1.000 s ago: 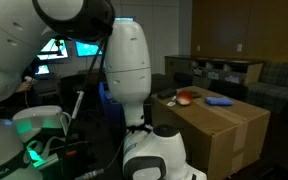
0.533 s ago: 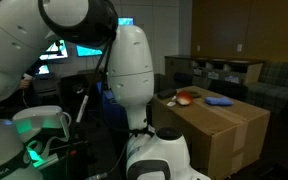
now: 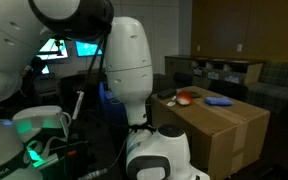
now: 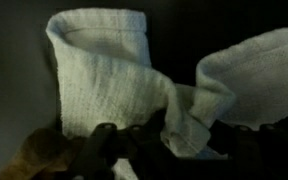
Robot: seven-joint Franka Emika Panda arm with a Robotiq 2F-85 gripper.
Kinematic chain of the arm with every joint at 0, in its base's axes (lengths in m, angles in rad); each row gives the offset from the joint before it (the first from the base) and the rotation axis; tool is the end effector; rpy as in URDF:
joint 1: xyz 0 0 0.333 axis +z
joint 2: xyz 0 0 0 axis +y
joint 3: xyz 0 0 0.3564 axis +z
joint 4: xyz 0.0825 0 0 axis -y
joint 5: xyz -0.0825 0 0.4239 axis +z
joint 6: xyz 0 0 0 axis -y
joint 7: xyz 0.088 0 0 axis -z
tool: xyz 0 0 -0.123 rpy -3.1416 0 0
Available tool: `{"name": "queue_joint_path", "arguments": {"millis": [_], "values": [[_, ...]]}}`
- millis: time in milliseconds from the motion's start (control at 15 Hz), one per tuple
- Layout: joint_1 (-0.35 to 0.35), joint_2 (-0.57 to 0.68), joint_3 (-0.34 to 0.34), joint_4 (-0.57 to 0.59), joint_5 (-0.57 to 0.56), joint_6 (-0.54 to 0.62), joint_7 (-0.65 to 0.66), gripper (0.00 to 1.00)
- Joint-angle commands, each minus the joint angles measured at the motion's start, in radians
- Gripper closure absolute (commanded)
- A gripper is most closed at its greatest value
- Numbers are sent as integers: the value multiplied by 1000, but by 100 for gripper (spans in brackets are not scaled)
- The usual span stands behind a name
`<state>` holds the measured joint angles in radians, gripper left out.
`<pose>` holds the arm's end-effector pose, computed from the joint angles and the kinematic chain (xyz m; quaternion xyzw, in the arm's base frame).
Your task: Remove the brown toy from the box and replace it with the towel, remove the blue object from the box and replace it with the gray duster and remove the orange plush toy from the box and replace it with the duster, remove the duster and replace it with the plastic bag
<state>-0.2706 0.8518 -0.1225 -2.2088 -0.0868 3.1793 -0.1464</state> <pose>0.5004 -0.2096 -0.0191 0.9956 -0.0561 0.0457 0.0600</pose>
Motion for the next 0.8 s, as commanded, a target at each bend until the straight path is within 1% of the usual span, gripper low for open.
{"name": "queue_joint_path", "arguments": {"millis": [0,67,133,200,400,533,733], "values": [[-78,-123,74,-94,-45,-91,-67,98],[-99,-150,96,-114,-48,-112,-85,100],[-113,-171,111,-128,-46,-136,-100,97],[-119,-183,122,-136,-38,-155,-109,96],[-142,-246,147,-174,-26,-203,-143,96],[-157,-311,159,-209,-22,-220,-167,96],[-152,-434,149,-259,-15,-212,-175,96]]}}
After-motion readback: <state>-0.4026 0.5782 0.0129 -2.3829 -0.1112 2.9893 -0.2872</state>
